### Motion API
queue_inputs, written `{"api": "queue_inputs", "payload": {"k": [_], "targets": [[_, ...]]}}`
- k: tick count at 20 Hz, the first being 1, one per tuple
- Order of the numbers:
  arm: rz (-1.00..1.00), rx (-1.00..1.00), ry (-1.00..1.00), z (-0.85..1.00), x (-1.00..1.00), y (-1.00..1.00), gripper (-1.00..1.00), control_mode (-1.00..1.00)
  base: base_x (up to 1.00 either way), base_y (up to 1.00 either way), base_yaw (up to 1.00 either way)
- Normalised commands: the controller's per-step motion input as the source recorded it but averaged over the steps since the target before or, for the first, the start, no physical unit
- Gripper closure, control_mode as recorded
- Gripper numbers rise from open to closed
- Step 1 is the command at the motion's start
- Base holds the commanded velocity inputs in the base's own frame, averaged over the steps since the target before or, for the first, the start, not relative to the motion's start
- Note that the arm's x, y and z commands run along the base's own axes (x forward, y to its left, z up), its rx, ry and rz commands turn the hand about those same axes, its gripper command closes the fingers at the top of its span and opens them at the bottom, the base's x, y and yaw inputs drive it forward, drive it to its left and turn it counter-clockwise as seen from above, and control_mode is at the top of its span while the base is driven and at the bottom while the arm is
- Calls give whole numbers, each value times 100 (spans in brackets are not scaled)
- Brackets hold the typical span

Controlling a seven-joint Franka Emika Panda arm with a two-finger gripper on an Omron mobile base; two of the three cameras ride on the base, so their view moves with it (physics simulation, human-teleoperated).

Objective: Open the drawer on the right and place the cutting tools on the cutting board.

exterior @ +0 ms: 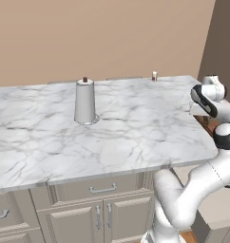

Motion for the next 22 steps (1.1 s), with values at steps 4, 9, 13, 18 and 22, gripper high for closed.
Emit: {"api": "queue_inputs", "payload": {"k": [4,9,13,18,22], "targets": [[-2,14,0,0,43,-36,100,-100,0,0,0],[1,4,0,0,6,-35,100,-100,0,0,0],[7,0,0,0,-2,-23,100,-100,0,0,0],[9,2,0,-9,-48,-17,100,-100,0,0,0],[13,2,-2,-8,-90,-7,100,-100,0,0,0]]}}
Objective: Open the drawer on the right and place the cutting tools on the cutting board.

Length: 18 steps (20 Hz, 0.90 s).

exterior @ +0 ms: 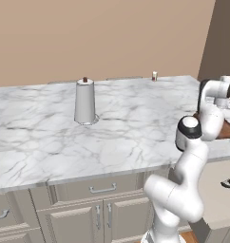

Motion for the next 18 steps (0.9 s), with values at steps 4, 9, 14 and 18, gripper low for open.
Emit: {"api": "queue_inputs", "payload": {"k": [4,9,14,18], "targets": [[23,1,-2,0,-65,0,100,-100,0,0,0],[22,0,0,-4,-3,4,100,-100,0,0,0],[17,0,0,-21,0,15,100,-100,0,0,0],[11,1,0,-24,6,12,100,-100,0,0,0]]}}
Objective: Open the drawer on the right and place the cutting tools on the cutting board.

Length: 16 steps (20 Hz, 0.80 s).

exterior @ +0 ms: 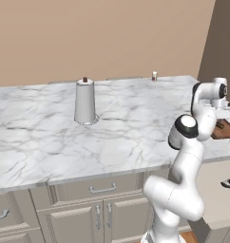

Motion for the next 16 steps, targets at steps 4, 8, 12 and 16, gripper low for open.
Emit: {"api": "queue_inputs", "payload": {"k": [4,8,12,16], "targets": [[1,1,0,-6,22,2,100,-100,0,0,0],[0,5,0,-1,48,-2,100,-100,0,0,0],[0,8,0,0,68,-9,100,-100,0,0,0],[0,9,0,-3,29,-21,100,-100,0,0,0]]}}
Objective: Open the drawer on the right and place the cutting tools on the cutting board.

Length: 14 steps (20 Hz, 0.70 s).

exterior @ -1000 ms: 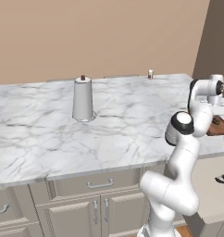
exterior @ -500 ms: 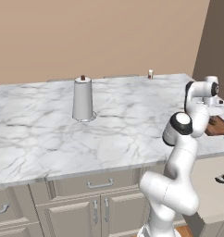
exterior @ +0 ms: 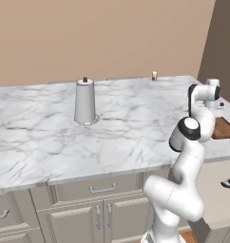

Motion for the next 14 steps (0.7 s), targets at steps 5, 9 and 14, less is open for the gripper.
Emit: {"api": "queue_inputs", "payload": {"k": [5,9,14], "targets": [[0,6,0,-14,0,-32,100,-100,0,0,0],[0,2,0,0,0,-10,100,-100,0,0,0],[0,0,0,0,10,-6,100,-100,0,0,0]]}}
